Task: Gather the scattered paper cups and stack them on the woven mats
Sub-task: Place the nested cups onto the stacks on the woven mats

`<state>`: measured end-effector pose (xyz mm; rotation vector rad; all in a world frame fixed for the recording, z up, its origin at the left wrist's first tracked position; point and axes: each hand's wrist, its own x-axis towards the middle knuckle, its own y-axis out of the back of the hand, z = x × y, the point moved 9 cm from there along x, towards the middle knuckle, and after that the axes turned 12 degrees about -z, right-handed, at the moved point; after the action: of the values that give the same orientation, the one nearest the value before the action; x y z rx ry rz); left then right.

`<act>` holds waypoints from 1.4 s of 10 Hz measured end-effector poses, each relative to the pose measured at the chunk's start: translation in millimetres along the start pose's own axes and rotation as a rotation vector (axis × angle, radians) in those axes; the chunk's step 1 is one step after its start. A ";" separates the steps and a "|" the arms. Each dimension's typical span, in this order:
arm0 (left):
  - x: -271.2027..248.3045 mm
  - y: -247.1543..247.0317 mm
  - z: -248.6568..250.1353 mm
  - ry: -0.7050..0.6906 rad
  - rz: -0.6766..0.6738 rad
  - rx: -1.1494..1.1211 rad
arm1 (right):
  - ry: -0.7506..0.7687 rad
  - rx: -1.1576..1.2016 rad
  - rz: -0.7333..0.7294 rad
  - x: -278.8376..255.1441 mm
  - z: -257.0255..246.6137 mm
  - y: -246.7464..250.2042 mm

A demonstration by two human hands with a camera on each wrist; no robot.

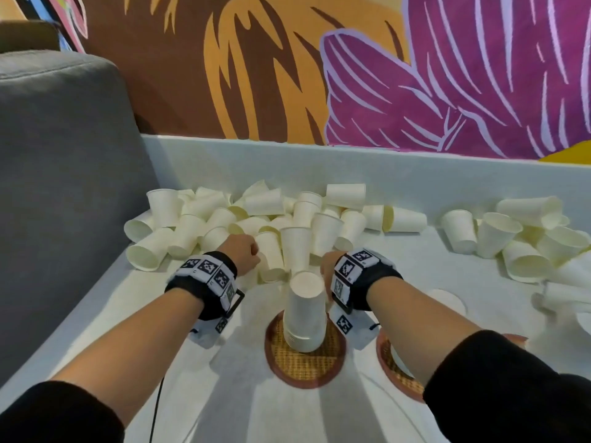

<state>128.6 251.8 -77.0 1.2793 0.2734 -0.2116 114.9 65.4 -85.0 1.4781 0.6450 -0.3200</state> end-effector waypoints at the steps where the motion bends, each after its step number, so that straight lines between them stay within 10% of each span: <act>1: 7.6 -0.6 -0.8 -0.042 0.005 -0.005 | -0.020 0.032 -0.051 28.2 6.4 -28.2; 3: 4.2 40.8 -2.8 -0.067 0.248 -0.304 | -0.057 -0.037 -0.159 34.2 19.3 -23.7; 4: 1.4 60.0 -5.7 -0.076 0.358 -0.523 | -0.081 0.020 0.024 45.3 33.5 9.7; 8: 2.2 25.8 35.8 -0.166 0.011 -1.252 | 0.257 0.546 0.101 -14.0 -5.0 68.7; 11: -40.9 24.5 58.4 -0.265 -0.347 -1.047 | 0.442 0.690 0.464 -98.4 -3.4 108.5; 14: -56.6 -17.0 63.4 -0.291 -0.535 -0.743 | 0.498 0.445 0.143 -107.3 -39.9 64.1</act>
<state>75.0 186.4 -57.9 0.4105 0.3926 -0.6775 58.3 90.5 30.7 2.0491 0.8945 0.0281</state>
